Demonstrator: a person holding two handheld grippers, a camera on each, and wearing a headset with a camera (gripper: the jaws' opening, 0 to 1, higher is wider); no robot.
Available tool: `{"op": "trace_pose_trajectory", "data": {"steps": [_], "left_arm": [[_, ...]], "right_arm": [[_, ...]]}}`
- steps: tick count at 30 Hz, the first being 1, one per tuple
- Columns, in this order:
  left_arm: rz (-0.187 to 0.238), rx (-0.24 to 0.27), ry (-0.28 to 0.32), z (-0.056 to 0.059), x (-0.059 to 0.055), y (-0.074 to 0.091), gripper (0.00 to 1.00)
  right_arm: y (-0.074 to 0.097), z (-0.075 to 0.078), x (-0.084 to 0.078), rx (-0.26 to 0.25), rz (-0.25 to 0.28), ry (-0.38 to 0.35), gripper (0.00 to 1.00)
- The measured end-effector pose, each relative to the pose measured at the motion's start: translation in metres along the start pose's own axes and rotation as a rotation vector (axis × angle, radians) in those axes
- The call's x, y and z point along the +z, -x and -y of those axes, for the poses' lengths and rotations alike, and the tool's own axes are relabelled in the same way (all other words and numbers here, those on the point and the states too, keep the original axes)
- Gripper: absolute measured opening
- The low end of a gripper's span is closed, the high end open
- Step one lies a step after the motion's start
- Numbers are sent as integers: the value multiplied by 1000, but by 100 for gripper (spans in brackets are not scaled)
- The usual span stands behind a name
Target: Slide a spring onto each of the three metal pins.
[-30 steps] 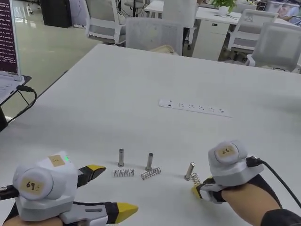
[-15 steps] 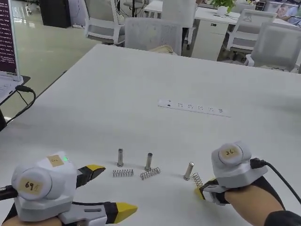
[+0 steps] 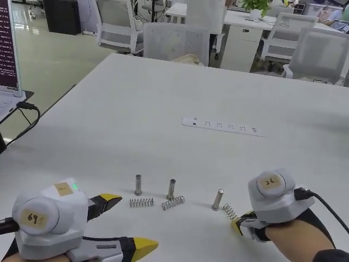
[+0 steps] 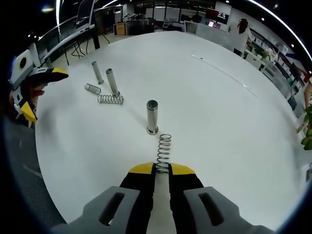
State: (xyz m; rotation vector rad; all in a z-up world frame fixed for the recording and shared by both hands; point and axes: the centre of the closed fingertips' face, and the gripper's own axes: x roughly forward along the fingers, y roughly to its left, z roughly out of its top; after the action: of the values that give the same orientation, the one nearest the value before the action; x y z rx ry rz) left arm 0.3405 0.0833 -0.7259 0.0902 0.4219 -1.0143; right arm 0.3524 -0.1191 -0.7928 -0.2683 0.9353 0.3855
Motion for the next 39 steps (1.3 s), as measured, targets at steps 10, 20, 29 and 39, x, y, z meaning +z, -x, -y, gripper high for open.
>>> {"op": "trace_pose_trajectory", "data": {"steps": [10,20,29,39], "left_arm": [[4,-23,-12,5,4,3,65],[4,-67,-26,15,7,3,59],[7,-97,-31,21,10,4,55],[5,-153,-63,32,18,2,50]], "right_arm": [[16,-11,-3,35,2,44,8],[36,-23,-5,85,24,66,8],[53,-42,11,158,69,92,8],[61,-64,26,236,88,160,8]]}}
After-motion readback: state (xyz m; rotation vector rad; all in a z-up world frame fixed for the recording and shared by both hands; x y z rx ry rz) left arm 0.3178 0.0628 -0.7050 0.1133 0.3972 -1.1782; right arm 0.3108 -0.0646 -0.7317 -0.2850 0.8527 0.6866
